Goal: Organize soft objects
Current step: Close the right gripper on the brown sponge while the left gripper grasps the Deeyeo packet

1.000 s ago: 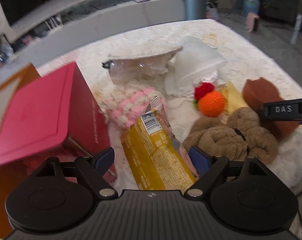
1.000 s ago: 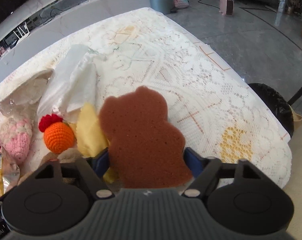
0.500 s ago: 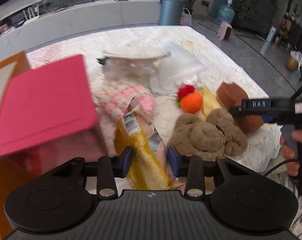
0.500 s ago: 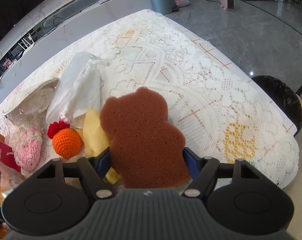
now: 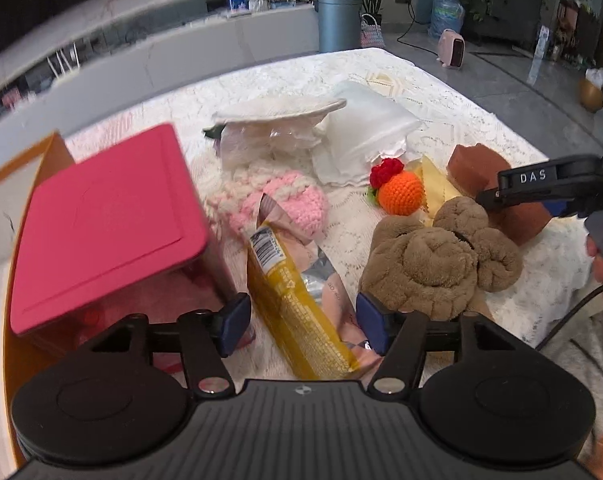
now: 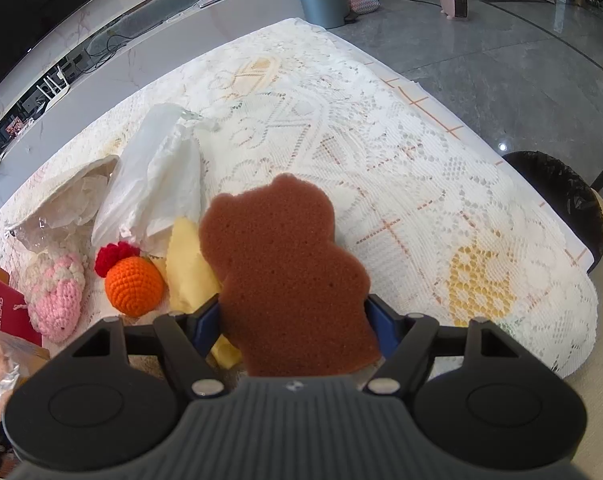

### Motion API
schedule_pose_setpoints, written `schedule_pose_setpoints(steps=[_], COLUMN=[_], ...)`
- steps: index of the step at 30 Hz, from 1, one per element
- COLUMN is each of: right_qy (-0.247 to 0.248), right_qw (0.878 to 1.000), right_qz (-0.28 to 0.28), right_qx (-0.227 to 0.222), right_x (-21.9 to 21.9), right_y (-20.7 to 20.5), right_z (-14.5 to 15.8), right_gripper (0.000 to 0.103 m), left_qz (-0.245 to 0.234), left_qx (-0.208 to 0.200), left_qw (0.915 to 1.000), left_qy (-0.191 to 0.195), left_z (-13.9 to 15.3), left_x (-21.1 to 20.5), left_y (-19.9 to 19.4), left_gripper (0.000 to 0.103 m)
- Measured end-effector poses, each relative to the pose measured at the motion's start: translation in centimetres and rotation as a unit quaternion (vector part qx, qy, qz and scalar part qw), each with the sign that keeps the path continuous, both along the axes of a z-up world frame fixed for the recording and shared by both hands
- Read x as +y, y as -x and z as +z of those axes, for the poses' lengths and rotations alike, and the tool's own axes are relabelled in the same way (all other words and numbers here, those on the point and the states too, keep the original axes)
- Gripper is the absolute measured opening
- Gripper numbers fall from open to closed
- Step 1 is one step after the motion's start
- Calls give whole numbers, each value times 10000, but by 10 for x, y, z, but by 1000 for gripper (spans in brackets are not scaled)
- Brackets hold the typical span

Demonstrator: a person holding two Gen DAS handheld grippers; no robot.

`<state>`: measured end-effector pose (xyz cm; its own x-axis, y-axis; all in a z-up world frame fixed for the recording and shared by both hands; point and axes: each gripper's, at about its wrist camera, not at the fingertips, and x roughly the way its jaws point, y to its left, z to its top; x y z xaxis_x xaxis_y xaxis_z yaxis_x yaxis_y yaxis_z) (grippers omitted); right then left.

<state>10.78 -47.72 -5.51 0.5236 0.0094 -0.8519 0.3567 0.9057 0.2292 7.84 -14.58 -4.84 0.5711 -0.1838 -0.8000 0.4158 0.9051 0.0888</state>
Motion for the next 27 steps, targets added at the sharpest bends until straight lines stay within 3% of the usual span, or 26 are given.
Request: schedule_pose_setpoints(steps=[5, 7, 8, 10, 12, 14, 17, 21, 27], right_qy=[22, -1, -15, -41, -65, -79, -92, -126, -145], right_qw=[10000, 10000, 10000, 10000, 10000, 10000, 10000, 9999, 9999], right_qz=[24, 17, 15, 8, -1, -1, 0, -10, -22], right_qx=[9, -3, -9, -18, -20, -16, -22, -39, -51], right_x=[1, 0, 0, -1, -2, -2, -2, -3, -3], right_y=[-1, 0, 0, 1, 1, 1, 1, 2, 2], right_z=[0, -1, -1, -1, -1, -1, -1, -1, -1], right_gripper=[74, 74, 74, 74, 74, 74, 75, 75, 74], left_qz=[13, 67, 72, 53, -81, 20, 224, 421, 787], left_qx=[-101, -70, -96, -370, -660, -668, -215, -200, 188], left_qw=[9998, 9999, 9998, 9977, 9914, 9884, 9954, 9979, 9964], left_qy=[-197, -99, -139, -564, -1125, -1365, -904, -460, 262], left_z=[-5, -1, 3, 11, 12, 6, -5, -8, -8], left_x=[-13, -9, -7, -3, -2, -2, -1, 4, 27], left_y=[3, 5, 9, 23, 36, 36, 20, 12, 5], left_gripper=[69, 52, 50, 38, 35, 35, 38, 39, 17])
